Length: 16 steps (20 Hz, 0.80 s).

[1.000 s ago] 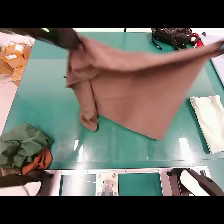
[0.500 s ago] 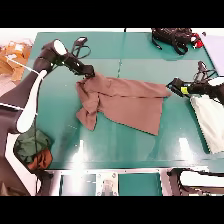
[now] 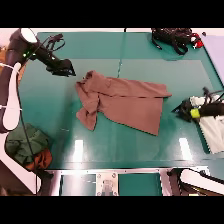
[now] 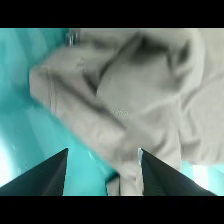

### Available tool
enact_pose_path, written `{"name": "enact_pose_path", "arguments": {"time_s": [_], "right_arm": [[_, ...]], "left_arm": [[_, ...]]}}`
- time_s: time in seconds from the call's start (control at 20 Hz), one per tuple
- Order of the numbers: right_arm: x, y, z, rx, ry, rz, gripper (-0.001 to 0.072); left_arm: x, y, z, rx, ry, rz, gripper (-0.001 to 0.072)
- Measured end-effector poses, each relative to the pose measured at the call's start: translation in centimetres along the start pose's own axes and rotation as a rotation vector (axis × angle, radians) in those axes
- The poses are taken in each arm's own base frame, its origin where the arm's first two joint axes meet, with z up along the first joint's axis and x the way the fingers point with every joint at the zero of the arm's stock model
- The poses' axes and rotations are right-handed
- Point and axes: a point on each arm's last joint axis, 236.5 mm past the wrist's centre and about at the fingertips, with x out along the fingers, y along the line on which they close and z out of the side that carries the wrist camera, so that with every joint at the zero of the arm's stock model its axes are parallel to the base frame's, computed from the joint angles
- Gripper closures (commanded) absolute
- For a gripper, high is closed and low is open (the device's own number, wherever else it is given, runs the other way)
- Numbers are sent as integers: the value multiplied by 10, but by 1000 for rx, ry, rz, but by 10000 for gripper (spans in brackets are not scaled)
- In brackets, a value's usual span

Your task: Fold the shirts.

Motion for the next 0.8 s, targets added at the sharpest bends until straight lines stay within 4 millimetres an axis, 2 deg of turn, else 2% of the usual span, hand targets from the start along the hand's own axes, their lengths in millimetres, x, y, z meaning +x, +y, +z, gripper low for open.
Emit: {"name": "enact_pose_path", "arguments": {"time_s": [0.15,0.3,0.35,0.4,0.45,0.55,0.65,0.8], "right_arm": [[30,-5,-57,47,114,13,275],[57,9,-93,57,172,43,285],[65,14,-96,53,166,46,396],[72,19,-98,54,166,55,563],[76,20,-98,37,159,50,694],[78,26,-89,-2,135,50,694],[69,23,-62,-31,70,24,695],[49,9,-24,-33,-22,-25,695]], "left_arm": [[3,5,-13,-32,43,-15,188],[3,6,-18,-49,64,-23,188],[3,6,-19,-51,67,-25,188],[3,5,-21,-54,74,-27,188],[4,5,-23,-56,83,-29,188],[3,4,-27,-67,98,-34,188],[3,4,-30,-82,110,-36,188],[10,2,-45,-132,170,-54,188]]}}
